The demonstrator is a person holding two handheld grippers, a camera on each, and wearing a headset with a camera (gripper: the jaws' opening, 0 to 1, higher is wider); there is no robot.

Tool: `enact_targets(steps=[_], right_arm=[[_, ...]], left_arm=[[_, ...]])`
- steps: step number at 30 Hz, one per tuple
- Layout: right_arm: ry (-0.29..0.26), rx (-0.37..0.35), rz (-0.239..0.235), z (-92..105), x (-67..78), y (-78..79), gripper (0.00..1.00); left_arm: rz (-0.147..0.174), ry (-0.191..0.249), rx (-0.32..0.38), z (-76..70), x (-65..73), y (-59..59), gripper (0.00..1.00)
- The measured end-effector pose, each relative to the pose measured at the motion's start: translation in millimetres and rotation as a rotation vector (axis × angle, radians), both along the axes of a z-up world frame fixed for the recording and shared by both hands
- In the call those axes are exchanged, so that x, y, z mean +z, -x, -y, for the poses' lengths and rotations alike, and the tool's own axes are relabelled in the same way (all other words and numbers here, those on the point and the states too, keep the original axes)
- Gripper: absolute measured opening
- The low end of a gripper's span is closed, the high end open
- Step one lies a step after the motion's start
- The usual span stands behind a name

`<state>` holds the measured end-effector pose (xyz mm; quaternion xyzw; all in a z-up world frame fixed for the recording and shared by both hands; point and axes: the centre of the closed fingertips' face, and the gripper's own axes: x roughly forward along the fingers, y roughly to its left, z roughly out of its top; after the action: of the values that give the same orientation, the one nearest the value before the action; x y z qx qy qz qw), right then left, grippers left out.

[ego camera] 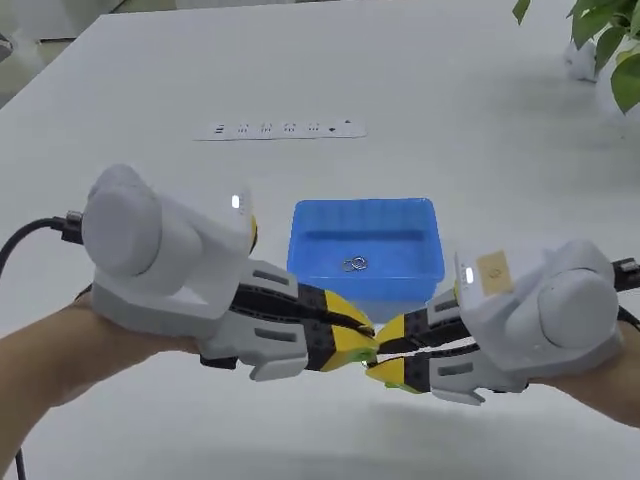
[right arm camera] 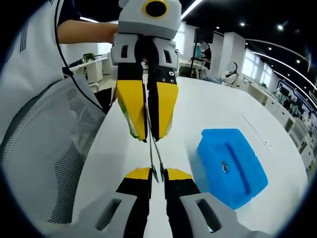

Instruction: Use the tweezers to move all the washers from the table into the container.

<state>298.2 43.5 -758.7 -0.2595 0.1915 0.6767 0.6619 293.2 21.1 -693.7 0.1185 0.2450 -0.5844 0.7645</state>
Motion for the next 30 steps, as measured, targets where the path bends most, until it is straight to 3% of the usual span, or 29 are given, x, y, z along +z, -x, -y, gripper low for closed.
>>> enact_targets(steps=[15, 30], right_arm=[[0.013, -0.043, -0.026, -1.5, -21.3, -16.9, 0.11], [0.003, -0.06, -0.065, -3.1, -25.8, -21.9, 0.11]], left_arm=[[-0.025, -0.006, 0.008, -3.4, -21.6, -17.5, 0.08], [-0.044, -0.001, 0.01, -4.1, -25.7, -22.3, 0.08]])
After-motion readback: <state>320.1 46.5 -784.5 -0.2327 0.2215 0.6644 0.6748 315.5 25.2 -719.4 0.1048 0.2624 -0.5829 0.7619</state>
